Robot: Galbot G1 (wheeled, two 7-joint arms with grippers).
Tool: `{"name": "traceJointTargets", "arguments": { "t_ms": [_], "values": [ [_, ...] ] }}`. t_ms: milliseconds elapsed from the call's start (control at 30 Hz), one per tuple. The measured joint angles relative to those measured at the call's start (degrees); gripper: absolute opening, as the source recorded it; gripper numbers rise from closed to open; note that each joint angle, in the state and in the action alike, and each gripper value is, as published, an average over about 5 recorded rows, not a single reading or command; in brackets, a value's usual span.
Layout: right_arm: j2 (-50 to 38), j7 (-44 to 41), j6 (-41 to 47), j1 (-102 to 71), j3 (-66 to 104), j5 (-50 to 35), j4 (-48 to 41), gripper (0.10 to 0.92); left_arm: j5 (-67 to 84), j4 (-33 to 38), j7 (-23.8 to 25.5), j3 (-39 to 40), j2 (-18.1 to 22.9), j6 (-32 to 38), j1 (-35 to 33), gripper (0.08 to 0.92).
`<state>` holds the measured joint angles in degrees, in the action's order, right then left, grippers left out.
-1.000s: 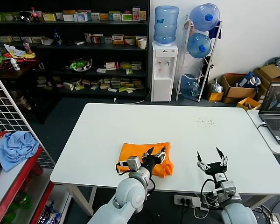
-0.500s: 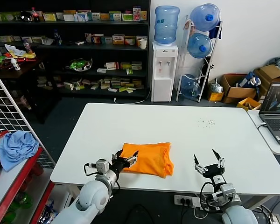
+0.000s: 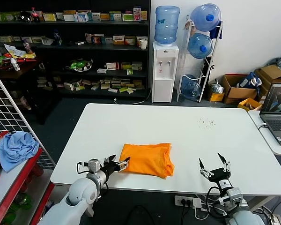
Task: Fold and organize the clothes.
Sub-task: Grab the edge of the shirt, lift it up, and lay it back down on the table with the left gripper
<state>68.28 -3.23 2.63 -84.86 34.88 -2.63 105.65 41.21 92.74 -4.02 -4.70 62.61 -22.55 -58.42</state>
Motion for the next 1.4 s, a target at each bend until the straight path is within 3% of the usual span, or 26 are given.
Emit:
{"name": "traceJointTargets", "arguments": {
  "t_ms": [200, 300, 1033, 1400],
  "values": [
    [-0.05, -0.10, 0.03, -0.03, 0.18, -0.05, 0.04, 0.823, 0.56, -1.72, 1.28, -0.19, 0.45, -0.61, 0.70, 0.818],
    [-0.01, -0.13, 0.12, 0.15, 0.04, -0.06, 0.03, 0.823, 0.89, -2.17, 1.66, -0.30, 0.71, -0.75, 0.95, 0.771],
    [0.44, -0.17, 0.88, 0.35, -0.91, 0.15, 0.96, 0.823, 3.54, -1.76, 1.82, -0.96, 0.92, -1.79, 0.38, 0.156],
    [1.23, 0.37, 1.14, 0.90, -2.04, 1.63, 1.62, 0.823, 4.77, 1.21, 0.30, -3.52, -1.66, -2.39, -1.77, 0.138]
  ]
}}
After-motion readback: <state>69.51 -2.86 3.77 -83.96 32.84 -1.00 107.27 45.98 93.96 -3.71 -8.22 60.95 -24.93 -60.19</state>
